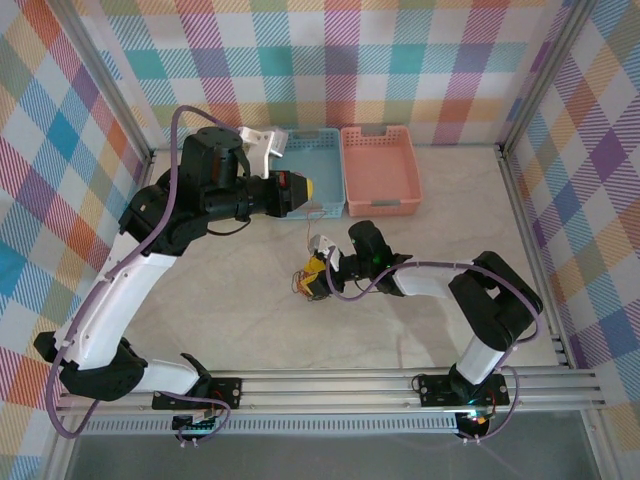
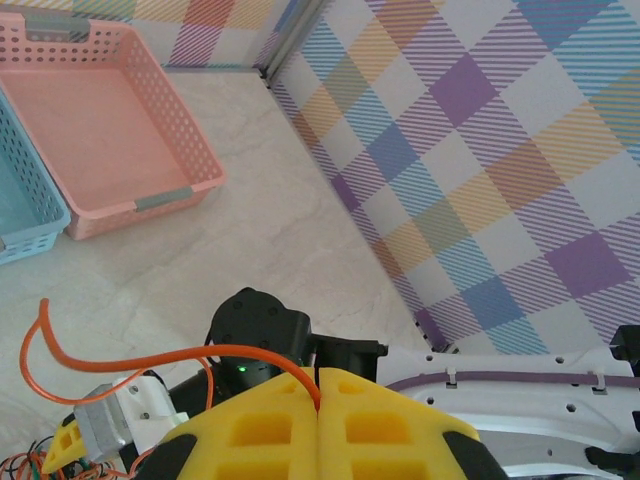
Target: Untangle the cables
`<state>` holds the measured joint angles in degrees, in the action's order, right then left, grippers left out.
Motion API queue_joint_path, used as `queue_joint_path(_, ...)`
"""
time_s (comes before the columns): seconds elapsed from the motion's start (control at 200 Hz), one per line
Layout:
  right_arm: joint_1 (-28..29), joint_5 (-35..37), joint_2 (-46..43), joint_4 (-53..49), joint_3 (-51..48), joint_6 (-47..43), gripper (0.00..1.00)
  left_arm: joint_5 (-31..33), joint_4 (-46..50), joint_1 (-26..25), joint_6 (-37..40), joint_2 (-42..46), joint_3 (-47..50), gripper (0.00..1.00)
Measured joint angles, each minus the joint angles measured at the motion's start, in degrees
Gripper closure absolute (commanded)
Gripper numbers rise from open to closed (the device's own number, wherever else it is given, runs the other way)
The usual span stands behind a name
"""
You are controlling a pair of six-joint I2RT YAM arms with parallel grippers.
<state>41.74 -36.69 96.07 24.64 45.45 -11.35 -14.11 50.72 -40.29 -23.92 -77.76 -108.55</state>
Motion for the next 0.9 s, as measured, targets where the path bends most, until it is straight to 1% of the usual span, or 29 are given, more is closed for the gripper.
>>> queue_joint_path(0.22,0.0,-1.36,2.01,0.63,1.2,0.13,0.56,-1.25,-0.04,0.0,-1.09,-1.14,-0.59,1.0)
queue_joint_path(0.405,0.04,-1.29,4.04,0.57,2.21,0.2,0.63,-3.06,-0.15,0.04,-2.51,-2.99,-5.11,1.0)
queue_joint_path(0.71,0.31,-0.35,6.05,-0.9,4.11,0.17,0.65,-7.74,-1.31,0.11,-5.68,-4.59,-10.47,1.0)
queue_joint_path(0.9,0.31,0.96,6.27,-2.84,4.31,0.17,0.64,-7.93,-0.96,0.11,-6.14,-6.32,-16.9,1.0)
